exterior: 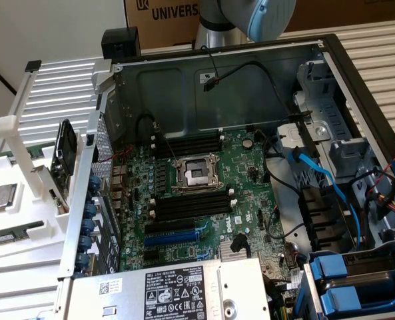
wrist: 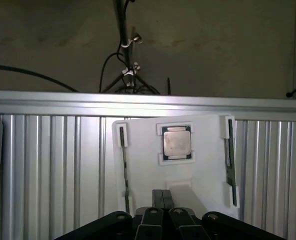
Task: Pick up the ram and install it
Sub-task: 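Pick up the ram and move it above insertion slot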
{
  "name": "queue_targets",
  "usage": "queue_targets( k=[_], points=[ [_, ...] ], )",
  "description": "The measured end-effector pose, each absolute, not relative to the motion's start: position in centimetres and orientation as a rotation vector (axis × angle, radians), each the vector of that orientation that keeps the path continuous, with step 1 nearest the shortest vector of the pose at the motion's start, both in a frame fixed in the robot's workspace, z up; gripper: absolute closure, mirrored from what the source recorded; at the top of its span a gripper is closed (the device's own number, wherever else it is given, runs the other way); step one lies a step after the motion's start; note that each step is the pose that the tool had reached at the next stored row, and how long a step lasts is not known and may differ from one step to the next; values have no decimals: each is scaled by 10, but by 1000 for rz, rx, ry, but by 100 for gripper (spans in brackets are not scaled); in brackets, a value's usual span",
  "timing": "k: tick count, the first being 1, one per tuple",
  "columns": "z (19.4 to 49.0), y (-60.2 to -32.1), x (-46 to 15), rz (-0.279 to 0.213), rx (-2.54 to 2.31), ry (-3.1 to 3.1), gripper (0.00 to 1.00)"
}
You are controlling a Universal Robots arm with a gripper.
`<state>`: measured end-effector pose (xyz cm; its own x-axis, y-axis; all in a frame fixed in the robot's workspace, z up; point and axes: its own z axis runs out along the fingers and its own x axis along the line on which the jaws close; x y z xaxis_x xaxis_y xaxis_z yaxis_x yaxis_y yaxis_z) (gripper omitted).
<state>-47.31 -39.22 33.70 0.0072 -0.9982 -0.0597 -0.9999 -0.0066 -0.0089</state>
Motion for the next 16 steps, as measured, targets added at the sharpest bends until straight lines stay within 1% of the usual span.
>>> queue_targets(
  k=[16],
  points=[
    [306,-392,-474,45,-2190,2175,89]
  ],
)
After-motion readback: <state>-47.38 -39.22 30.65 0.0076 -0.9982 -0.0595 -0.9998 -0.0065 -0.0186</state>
